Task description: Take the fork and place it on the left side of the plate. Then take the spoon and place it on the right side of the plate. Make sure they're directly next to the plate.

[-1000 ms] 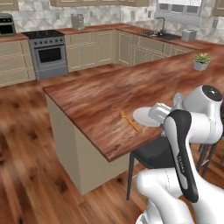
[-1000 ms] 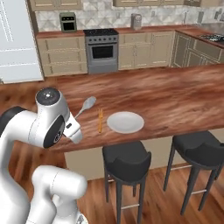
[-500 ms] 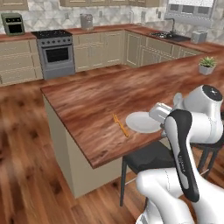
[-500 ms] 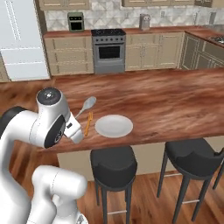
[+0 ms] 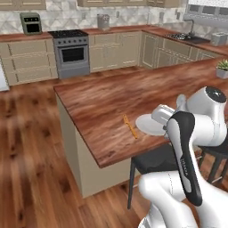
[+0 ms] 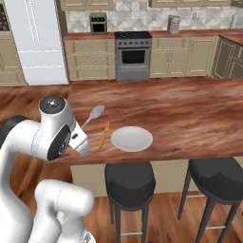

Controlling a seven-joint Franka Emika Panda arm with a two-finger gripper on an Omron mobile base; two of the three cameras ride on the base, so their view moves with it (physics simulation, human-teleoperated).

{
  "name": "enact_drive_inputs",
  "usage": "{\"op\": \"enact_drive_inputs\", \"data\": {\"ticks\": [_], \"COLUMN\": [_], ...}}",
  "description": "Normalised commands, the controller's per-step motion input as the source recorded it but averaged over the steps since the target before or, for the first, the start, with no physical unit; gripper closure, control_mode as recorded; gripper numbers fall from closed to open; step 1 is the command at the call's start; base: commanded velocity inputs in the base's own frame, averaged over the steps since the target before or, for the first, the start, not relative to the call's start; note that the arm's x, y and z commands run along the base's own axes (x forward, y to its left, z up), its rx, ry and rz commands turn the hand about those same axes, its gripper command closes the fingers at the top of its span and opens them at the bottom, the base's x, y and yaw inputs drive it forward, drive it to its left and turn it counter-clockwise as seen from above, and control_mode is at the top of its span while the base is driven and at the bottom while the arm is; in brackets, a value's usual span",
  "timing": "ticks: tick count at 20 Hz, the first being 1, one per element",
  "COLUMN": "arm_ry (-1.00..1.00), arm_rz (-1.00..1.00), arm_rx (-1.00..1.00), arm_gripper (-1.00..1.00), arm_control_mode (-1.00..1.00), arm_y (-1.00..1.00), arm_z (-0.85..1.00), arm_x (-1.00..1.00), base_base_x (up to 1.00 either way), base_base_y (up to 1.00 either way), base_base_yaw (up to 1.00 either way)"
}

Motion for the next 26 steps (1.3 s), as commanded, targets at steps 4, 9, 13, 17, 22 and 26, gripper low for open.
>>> {"op": "enact_drive_inputs", "data": {"ticks": [4, 9, 13, 17, 22, 26], "arm_ry": [0.00, 0.00, 0.00, 0.00, 0.00, 0.00], "arm_rz": [0.00, 0.00, 0.00, 0.00, 0.00, 0.00], "arm_rx": [0.00, 0.00, 0.00, 0.00, 0.00, 0.00], "arm_gripper": [1.00, 1.00, 1.00, 1.00, 1.00, 1.00], "arm_control_mode": [1.00, 1.00, 1.00, 1.00, 1.00, 1.00], "arm_y": [0.00, 0.00, 0.00, 0.00, 0.00, 0.00], "arm_z": [0.00, 0.00, 0.00, 0.00, 0.00, 0.00], "arm_x": [0.00, 0.00, 0.00, 0.00, 0.00, 0.00], "base_base_x": [0.00, 0.00, 0.00, 0.00, 0.00, 0.00], "base_base_y": [-0.29, -0.38, -0.43, -0.41, -0.37, -0.34], "base_base_yaw": [0.27, 0.27, 0.27, 0.27, 0.25, 0.25]}}
